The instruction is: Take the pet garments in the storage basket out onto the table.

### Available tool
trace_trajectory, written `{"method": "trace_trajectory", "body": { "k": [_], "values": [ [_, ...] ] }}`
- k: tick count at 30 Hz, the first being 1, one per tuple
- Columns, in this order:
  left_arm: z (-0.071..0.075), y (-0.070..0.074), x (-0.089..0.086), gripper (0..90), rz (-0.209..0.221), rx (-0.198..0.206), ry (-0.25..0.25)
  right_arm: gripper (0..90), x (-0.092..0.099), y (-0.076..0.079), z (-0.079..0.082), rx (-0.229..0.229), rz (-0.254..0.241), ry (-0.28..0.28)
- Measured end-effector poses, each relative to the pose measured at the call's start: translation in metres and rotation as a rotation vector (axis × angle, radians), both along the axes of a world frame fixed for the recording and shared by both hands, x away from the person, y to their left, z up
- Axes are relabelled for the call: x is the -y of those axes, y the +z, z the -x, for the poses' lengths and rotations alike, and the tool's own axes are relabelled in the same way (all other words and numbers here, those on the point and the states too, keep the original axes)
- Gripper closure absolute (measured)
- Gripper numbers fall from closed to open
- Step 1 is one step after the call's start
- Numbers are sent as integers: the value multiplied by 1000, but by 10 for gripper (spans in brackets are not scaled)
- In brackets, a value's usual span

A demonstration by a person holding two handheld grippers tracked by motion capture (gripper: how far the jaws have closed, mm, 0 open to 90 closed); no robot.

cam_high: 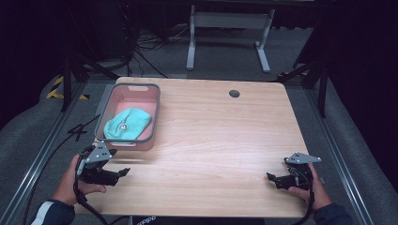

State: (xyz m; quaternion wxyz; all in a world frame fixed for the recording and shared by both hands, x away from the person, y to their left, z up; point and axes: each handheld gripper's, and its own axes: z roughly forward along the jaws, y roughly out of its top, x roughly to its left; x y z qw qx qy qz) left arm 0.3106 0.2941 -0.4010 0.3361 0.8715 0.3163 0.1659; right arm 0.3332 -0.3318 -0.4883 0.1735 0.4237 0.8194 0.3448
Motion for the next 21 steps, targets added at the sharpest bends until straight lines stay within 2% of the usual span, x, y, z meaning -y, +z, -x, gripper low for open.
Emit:
{"method": "trace_trajectory", "body": {
  "k": [5, 7, 11, 14, 16, 17, 20, 21],
  "values": [
    [-6, 17, 2, 172, -1, 25, -5, 8, 0, 0, 0, 0, 0, 0],
    [-9, 23, 3, 172, -15, 36, -2, 8, 0, 0, 0, 0, 0, -1],
    [-22, 33, 5, 166, -11, 28, 10, 8, 0, 0, 0, 0, 1, 0],
    [-30, 39, 6, 165, -28, 35, 21, 8, 0, 0, 0, -1, -1, -1],
    [-37, 44, 6, 163, -19, 36, 20, 8, 0, 0, 0, 1, 4, 2],
    [-42, 49, 6, 162, -31, 48, 23, 8, 0, 0, 0, 0, 1, 0],
    [-48, 53, 6, 162, -27, 39, 31, 8, 0, 0, 0, 1, 4, 2],
    [-51, 54, 6, 161, -38, 47, 30, 8, 0, 0, 0, 0, 2, 1]
  ]
}}
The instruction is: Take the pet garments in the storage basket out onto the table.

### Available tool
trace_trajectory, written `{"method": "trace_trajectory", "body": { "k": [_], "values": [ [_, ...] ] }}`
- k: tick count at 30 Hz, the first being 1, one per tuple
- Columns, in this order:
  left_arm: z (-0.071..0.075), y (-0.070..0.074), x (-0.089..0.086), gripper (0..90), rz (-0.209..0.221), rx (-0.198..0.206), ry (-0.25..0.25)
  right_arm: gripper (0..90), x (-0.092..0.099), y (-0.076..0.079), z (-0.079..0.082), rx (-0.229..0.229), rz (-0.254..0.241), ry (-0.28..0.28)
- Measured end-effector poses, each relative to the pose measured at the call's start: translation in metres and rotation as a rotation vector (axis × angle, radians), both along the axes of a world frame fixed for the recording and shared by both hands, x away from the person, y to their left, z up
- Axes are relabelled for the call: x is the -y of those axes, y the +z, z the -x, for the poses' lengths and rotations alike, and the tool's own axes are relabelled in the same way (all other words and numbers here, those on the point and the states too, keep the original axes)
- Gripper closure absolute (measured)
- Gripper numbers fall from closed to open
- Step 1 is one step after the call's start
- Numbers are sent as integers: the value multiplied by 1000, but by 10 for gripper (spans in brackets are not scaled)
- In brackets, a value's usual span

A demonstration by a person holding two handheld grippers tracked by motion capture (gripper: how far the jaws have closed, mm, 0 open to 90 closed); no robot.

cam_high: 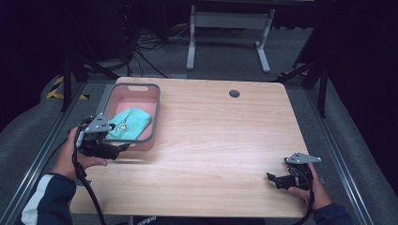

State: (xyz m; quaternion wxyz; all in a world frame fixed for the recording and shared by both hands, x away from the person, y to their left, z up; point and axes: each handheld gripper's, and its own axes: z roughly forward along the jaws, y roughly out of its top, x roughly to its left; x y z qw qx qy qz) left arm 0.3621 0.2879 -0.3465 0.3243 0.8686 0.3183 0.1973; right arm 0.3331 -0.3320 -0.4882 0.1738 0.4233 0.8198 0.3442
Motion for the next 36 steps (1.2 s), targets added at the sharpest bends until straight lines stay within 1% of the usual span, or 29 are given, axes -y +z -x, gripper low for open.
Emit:
{"method": "trace_trajectory", "body": {
  "k": [1, 2, 4, 8, 9, 10, 11, 12, 13, 15, 16, 17, 18, 19, 20, 22, 23, 25, 26, 29, 33, 34, 35, 36],
  "values": [
    [-8, 2, 0, 162, -11, -21, 2, 8, 0, 0, 0, 1, 2, 1],
    [-11, 3, 1, 162, -27, -20, 3, 8, 0, 0, 0, 0, 1, 1],
    [-18, 3, 3, 162, -40, -32, 4, 8, 0, 0, 0, 1, 2, 1],
    [-35, 3, 7, 162, -53, -65, 22, 8, 0, 0, 0, 0, 0, 0],
    [-35, 3, 7, 162, -53, -65, 22, 8, 0, 0, 0, 0, 0, 0],
    [-39, 2, 8, 162, -61, -73, 22, 8, 0, 0, 0, 0, 2, 2],
    [-44, 2, 10, 162, -93, -78, 27, 8, 0, 0, 0, 1, 2, 2],
    [-47, 1, 11, 162, -106, -81, 28, 8, 0, 0, 0, 1, 3, 4],
    [-56, 0, 13, 167, -109, -112, 28, 8, 0, 0, 0, 1, 4, 5],
    [-64, -2, 16, 168, -134, -124, 35, 8, 0, 0, 0, 1, 3, 5],
    [-64, -2, 16, 167, -134, -124, 35, 8, 0, 0, 0, 1, 3, 5],
    [-69, -3, 17, 167, -140, -144, 32, 8, 0, 0, 0, 2, 4, 5],
    [-73, -5, 19, 167, -147, -146, 32, 8, 0, 0, 0, 2, 4, 5],
    [-79, -8, 20, 175, -165, -155, 34, 8, 0, 0, 0, 2, 3, 5],
    [-85, -13, 22, 175, -170, -187, 34, 8, 1, 0, 0, 1, 3, 5],
    [-96, -21, 25, 187, -222, -223, 48, 8, 1, 0, 0, 2, 3, 5],
    [-100, -26, 26, 186, -231, -232, 61, 8, 1, 0, 0, 2, 3, 5],
    [-109, -32, 25, 183, -240, -269, 69, 8, 1, 0, 0, 1, 3, 5],
    [-113, -36, 24, 188, -253, -283, 80, 8, 1, 0, 0, 1, 3, 5],
    [-122, -43, 23, 184, -262, -317, 90, 8, 1, 0, 0, 2, 4, 4],
    [-132, -51, 25, 205, -314, -364, 112, 8, 0, 0, 1, 1, -1, 0],
    [-132, -51, 25, 218, -314, -364, 112, 8, 0, 0, 1, 1, -1, 0],
    [-134, -54, 25, 218, -334, -382, 115, 8, 0, 0, 1, 1, -1, -1],
    [-136, -56, 26, 218, -336, -398, 117, 8, 0, 0, 1, 0, -1, -3]
  ]
}}
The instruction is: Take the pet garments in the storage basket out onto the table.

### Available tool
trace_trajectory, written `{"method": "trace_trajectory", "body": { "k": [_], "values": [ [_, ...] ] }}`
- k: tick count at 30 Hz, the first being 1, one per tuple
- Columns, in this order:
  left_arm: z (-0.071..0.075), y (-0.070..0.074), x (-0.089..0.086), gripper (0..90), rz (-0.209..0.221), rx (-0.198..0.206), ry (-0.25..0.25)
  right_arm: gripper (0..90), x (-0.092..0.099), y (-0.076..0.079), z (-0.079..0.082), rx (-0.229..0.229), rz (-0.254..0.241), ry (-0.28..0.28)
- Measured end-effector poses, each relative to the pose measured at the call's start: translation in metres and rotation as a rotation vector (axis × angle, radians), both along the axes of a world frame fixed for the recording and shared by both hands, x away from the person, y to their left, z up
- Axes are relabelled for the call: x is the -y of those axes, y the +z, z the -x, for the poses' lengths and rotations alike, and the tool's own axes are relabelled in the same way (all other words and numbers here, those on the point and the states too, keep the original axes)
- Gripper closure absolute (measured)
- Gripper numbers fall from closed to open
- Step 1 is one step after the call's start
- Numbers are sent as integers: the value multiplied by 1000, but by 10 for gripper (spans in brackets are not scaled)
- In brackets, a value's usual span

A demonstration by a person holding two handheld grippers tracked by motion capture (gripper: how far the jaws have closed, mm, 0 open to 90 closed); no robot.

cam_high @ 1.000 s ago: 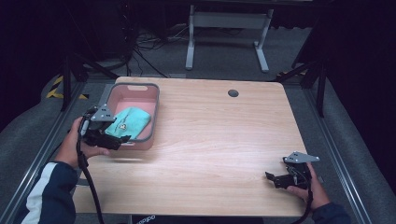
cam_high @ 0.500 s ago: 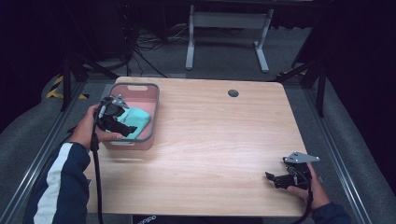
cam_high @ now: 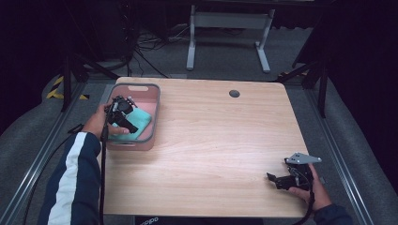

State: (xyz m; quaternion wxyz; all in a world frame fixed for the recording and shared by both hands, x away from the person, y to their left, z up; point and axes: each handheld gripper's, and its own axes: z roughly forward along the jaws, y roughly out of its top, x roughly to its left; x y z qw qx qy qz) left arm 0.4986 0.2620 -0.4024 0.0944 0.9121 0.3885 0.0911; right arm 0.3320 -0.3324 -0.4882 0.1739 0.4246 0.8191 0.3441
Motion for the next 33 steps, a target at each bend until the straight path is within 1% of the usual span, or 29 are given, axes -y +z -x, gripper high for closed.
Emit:
{"method": "trace_trajectory", "body": {
  "k": [1, 2, 4, 5, 6, 7, 8, 9, 10, 11, 12, 13, 15, 16, 17, 19, 20, 21, 22, 24, 26, 27, 28, 29, 30, 31, 32, 33],
  "values": [
    [-2, -2, 1, 214, -4, -16, 5, 8, 0, 0, 0, 0, 0, 0],
    [-3, -4, 2, 215, -18, -25, 5, 8, 0, 0, 0, 0, 0, -1],
    [-7, -8, 3, 214, -20, -48, 16, 8, 0, 0, 0, 0, -1, -1],
    [-10, -10, 4, 215, -27, -67, 15, 8, 0, 0, 0, 0, -1, -1],
    [-11, -12, 4, 218, -43, -74, 31, 8, 0, 0, 0, 0, 0, -1],
    [-13, -15, 4, 219, -48, -90, 39, 8, 0, 0, 0, 1, -1, -1],
    [-15, -18, 5, 210, -63, -103, 43, 8, 0, 0, 0, 0, 0, -1],
    [-16, -20, 6, 206, -74, -106, 50, 9, 0, 0, 0, 0, -1, -1],
    [-17, -21, 6, 206, -74, -109, 52, 9, 0, 0, 0, 0, 0, -1],
    [-18, -22, 6, 206, -66, -115, 67, 8, 0, 0, 0, 0, -1, -1],
    [-19, -23, 6, 205, -69, -121, 70, 8, 0, 0, 0, -1, 0, -1],
    [-20, -23, 6, 204, -82, -126, 71, 9, 0, 0, 0, -1, 0, -1],
    [-20, -24, 7, 203, -83, -128, 77, 8, 0, 0, 0, -1, 0, -1],
    [-20, -26, 7, 199, -90, -139, 85, 9, 0, 0, 0, 0, 0, -1],
    [-21, -29, 8, 191, -109, -153, 85, 8, 0, 0, 0, 0, 0, -1],
    [-22, -29, 8, 200, -104, -160, 83, 8, 0, 0, 0, 0, 0, -1],
    [-21, -29, 9, 229, -99, -180, 89, 9, 0, 0, 1, 0, 0, -1],
    [-22, -27, 10, 254, -122, -185, 70, 9, 0, 0, 0, 0, 0, -1],
    [-23, -27, 11, 290, -121, -194, 70, 9, 0, 0, 0, 0, 0, -1],
    [-23, -27, 13, 345, -120, -206, 81, 9, 0, 0, 0, 0, 0, -1],
    [-23, -26, 13, 428, -111, -219, 68, 8, 0, 0, 0, 0, 0, -1],
    [-23, -26, 13, 474, -111, -219, 68, 8, 0, 0, 0, 0, 0, -1],
    [-23, -26, 13, 474, -97, -223, 73, 8, 0, 0, 0, 0, 0, -1],
    [-22, -26, 13, 534, -85, -223, 70, 8, 0, 0, 0, 0, 0, -1],
    [-22, -25, 12, 582, -90, -217, 60, 8, 0, 0, 0, 0, 0, -1],
    [-21, -24, 12, 655, -92, -201, 61, 9, 0, 0, 1, 0, 0, -1],
    [-21, -24, 12, 673, -92, -201, 61, 9, 0, 0, 1, 0, 0, -1],
    [-20, -24, 12, 692, -100, -187, 53, 11, 0, 0, 1, 0, 0, -1]
  ]
}}
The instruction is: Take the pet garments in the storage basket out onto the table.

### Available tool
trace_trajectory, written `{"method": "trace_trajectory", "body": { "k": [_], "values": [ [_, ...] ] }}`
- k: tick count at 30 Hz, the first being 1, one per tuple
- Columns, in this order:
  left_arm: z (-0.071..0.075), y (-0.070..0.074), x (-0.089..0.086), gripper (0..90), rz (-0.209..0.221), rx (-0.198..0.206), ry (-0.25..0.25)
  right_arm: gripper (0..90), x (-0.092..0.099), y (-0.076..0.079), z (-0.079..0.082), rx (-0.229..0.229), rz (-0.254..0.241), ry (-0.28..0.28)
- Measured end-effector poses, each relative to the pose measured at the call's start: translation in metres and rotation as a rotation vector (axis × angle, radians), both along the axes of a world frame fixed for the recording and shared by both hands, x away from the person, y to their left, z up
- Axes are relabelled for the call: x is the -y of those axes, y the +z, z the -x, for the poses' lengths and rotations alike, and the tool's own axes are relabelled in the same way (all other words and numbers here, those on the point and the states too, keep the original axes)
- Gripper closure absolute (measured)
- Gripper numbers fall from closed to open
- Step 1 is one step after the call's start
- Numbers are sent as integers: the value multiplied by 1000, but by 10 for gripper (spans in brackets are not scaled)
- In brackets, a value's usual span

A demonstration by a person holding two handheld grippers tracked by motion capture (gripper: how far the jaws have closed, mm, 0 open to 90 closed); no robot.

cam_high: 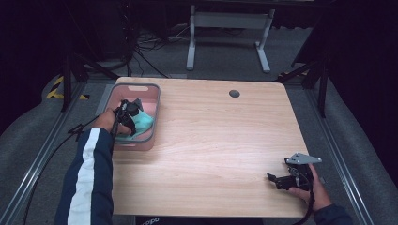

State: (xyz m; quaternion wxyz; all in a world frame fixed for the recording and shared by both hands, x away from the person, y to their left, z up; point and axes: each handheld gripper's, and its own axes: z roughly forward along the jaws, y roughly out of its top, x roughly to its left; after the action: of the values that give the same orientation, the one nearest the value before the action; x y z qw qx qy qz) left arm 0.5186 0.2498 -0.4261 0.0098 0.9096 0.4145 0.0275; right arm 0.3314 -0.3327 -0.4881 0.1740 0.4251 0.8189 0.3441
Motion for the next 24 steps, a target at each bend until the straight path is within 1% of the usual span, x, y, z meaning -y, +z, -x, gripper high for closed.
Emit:
{"method": "trace_trajectory", "body": {
  "k": [1, 2, 3, 4, 5, 6, 8, 9, 10, 11, 12, 15, 16, 18, 21, 22, 23, 24],
  "values": [
    [0, 0, 0, 706, 0, 0, 0, 11, 0, 0, 0, 0, 0, 0],
    [1, 1, 1, 706, -11, 18, -5, 12, 0, 0, 0, 1, 0, 2],
    [1, 2, 1, 734, -15, 36, 1, 12, 0, 0, 0, 2, 2, 3],
    [2, 3, 1, 751, -14, 48, 6, 13, 0, 0, 0, 1, -1, 2],
    [2, 4, 0, 762, -12, 71, 5, 13, 0, 0, 0, 2, 2, 3],
    [3, 6, 1, 777, 1, 89, 15, 12, 0, 0, 0, 1, 0, 2],
    [5, 10, 0, 784, 7, 112, 9, 12, 0, 0, 0, 1, 0, 2],
    [6, 11, 0, 785, 20, 114, 22, 13, 0, 0, 0, 1, 0, 2],
    [6, 13, 0, 786, 13, 128, 3, 13, 0, 0, 0, 2, 3, 4],
    [8, 15, 0, 787, 27, 133, 17, 13, 0, 0, 0, 2, 1, 2],
    [8, 17, -1, 788, 25, 149, 9, 13, 0, 0, 0, 1, 0, 2],
    [12, 24, -2, 789, 77, 197, 25, 14, 0, 0, 0, 2, 2, 3],
    [14, 26, -3, 789, 93, 203, 24, 14, 0, 0, 0, 1, -1, 1],
    [17, 29, -5, 789, 98, 233, 33, 14, 0, 0, 0, 1, 0, 2],
    [20, 33, -9, 789, 124, 272, 44, 14, 0, 0, 0, 1, -1, 1],
    [22, 35, -12, 789, 148, 288, 56, 14, 0, 0, 0, 1, 0, 1],
    [24, 36, -14, 790, 180, 297, 63, 14, 0, 0, 0, 1, 0, 1],
    [26, 38, -15, 789, 192, 313, 54, 14, 0, 0, 0, 1, -1, 1]
  ]
}}
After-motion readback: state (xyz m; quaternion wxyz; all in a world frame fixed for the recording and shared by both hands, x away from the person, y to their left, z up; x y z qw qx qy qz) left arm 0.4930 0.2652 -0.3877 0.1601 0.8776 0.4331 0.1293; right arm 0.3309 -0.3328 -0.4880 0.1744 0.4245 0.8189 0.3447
